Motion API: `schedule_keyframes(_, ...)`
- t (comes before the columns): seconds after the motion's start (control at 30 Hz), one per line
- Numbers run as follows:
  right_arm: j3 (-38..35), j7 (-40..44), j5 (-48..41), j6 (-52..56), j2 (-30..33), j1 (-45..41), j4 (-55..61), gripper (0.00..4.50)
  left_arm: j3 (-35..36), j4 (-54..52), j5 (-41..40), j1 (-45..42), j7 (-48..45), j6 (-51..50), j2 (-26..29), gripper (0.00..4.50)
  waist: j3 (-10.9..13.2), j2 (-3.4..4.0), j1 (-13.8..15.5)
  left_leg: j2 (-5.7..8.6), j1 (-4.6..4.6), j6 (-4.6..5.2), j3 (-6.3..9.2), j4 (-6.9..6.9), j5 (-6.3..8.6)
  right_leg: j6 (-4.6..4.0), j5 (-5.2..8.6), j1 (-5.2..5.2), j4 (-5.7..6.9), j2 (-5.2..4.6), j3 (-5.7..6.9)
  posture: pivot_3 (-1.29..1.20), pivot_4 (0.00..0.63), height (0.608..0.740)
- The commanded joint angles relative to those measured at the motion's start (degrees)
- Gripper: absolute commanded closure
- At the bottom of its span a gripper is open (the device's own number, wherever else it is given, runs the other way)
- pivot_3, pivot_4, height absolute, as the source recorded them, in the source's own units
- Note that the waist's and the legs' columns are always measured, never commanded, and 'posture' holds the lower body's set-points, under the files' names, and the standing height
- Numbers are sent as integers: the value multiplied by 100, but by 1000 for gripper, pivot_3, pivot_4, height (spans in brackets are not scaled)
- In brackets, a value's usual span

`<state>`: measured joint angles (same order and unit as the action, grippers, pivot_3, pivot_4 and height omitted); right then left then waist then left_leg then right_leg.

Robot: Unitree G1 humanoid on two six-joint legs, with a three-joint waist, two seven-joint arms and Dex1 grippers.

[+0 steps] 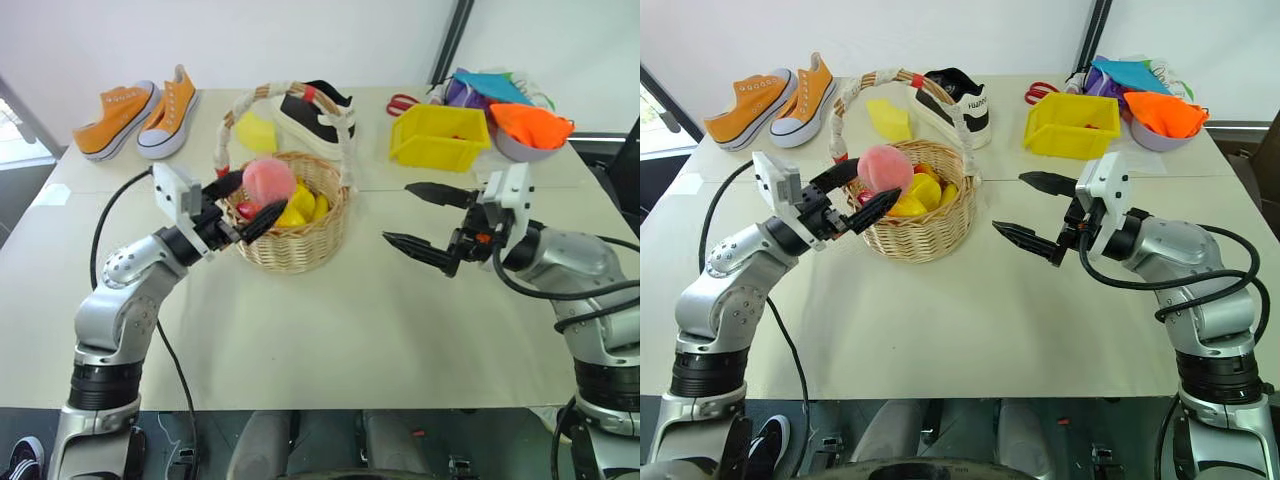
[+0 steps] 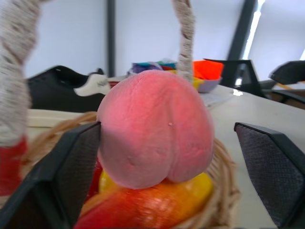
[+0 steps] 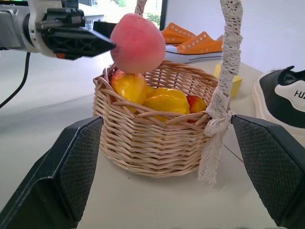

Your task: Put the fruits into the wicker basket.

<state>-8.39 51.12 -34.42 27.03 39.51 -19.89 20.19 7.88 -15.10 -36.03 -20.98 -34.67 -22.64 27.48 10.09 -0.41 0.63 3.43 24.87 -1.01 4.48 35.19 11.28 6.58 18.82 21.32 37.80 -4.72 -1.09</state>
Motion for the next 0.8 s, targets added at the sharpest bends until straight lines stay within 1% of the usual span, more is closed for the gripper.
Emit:
schedule_keyframes(0.03, -35, -3, 25, -163, -4, -36, 140, 0, 156, -151, 16, -74, -25, 154, 8, 28, 0, 0, -8, 0, 0, 0, 0, 0, 0, 0, 0, 0, 0, 0, 0, 0, 150, 740)
schedule_keyframes(0.13, 3, 4, 77, -206, -27, -73, 93, 0, 230, -293, -147, 55, -155, 95, 48, 28, 0, 0, -14, 0, 0, -1, 0, 0, 0, 0, 0, 2, 3, 1, 0, 0, 150, 740)
schedule_keyframes(0.27, 63, -56, 68, -219, -123, -228, 27, 0, 360, -232, -46, 72, -188, 269, 80, 28, 0, 0, -23, 0, 0, -2, 0, 0, -1, 0, 0, 4, 6, 1, -1, 0, 150, 740)
schedule_keyframes(0.4, 137, -249, 180, -149, -223, -358, -122, 0, 505, -457, -330, 222, -397, 206, 110, 28, 0, 0, -33, 0, 0, -3, 0, 3, -2, 0, 0, 3, 8, 0, -1, 0, 150, 740)
schedule_keyframes(0.47, 206, -552, 274, -7, -381, -553, -289, 0, 702, -744, -612, 558, -775, 175, 305, 28, 0, 0, -58, 0, 0, -3, 0, 3, -2, 0, 0, 3, 8, -1, -2, 0, 150, 740)
schedule_keyframes(0.57, 447, -1334, 825, -189, -885, -947, -626, 0, 1198, -891, -873, 1332, -1339, 156, 725, 28, 0, 1, -188, -4, -1, -7, -1, -2, -4, -2, 0, 11, 16, 1, -7, 0, 150, 740)
schedule_keyframes(0.63, 588, -1926, 919, -53, -1493, -1208, -752, 0, 1621, -850, -957, 1925, -1629, 246, 901, 28, 0, 3, -211, -5, -11, -14, -2, -14, -8, -4, 2, 16, 28, 4, -13, 0, 150, 740)
schedule_keyframes(0.7, 701, -2260, 1004, 9, -1946, -1380, -876, 0, 1915, -727, -887, 2285, -1775, 460, 940, 28, 2, 6, -209, -12, -19, -17, -1, -23, -10, -11, 4, 14, 30, 10, -13, 0, 150, 740)
schedule_keyframes(0.8, 861, -2599, 1232, -86, -2462, -1658, -1307, 0, 2281, -461, -870, 2563, -1870, 673, 901, 28, 2, 6, -149, -12, -21, -18, -1, -21, -10, -13, 5, 14, 29, 8, -11, 0, 150, 740)
